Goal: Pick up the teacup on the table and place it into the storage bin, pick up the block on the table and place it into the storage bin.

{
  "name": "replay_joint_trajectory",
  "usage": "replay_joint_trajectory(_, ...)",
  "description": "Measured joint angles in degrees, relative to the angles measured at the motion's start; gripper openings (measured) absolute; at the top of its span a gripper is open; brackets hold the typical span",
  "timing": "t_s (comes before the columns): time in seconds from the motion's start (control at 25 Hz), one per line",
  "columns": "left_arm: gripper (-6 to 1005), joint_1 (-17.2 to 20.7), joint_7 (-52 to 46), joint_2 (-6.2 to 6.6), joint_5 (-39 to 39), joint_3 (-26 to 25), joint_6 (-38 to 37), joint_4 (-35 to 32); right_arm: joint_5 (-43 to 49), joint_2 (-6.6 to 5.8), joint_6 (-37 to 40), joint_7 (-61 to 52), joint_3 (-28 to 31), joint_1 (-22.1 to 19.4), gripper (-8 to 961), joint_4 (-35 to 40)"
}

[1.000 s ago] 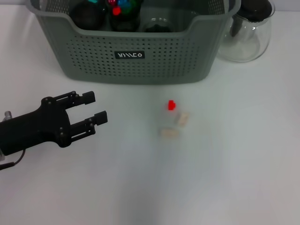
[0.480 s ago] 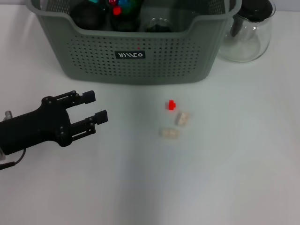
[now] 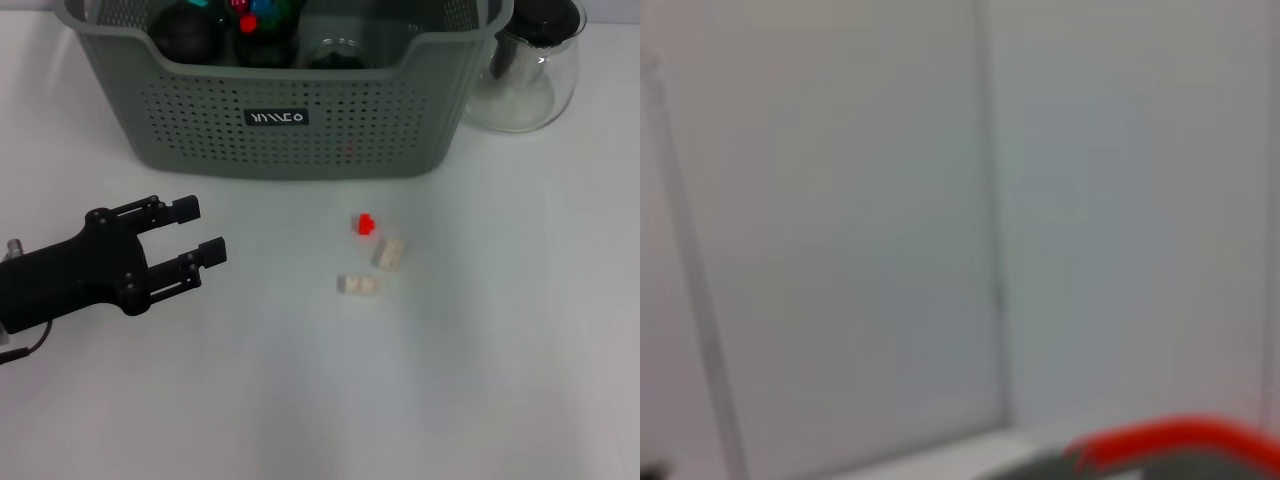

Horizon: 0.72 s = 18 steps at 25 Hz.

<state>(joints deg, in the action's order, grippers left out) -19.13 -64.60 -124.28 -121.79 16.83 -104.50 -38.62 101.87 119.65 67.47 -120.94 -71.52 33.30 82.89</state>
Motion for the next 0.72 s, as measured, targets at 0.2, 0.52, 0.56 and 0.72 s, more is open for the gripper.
replay_joint_trajectory(0.2, 633, 0.16, -0.15, 0.01, -0.07, -0.07, 0.01, -0.4, 6.19, -0.22, 21.27, -2.62, 5.55, -7.73, 784, 11.32)
replay_joint_trajectory(0.52, 633, 1.57, -0.37, 0.27, -3.26, -0.95, -2.32, -2.96, 24.96, 0.42, 37.9, -1.09, 1.45, -6.44, 766, 14.08)
replay_joint_trajectory(0.56, 633, 1.6, -0.46, 0.26, -4.17, -0.94, -2.72, -3.11, 26.73, 0.5, 37.67, -1.07, -0.88, -6.15, 764, 13.65)
replay_joint_trajectory(0.72, 633, 1.7, -0.93, 0.32, -7.13, -0.95, -3.55, -3.45, 31.31, 0.66, 33.81, -1.53, -9.61, -3.3, 719, 9.33)
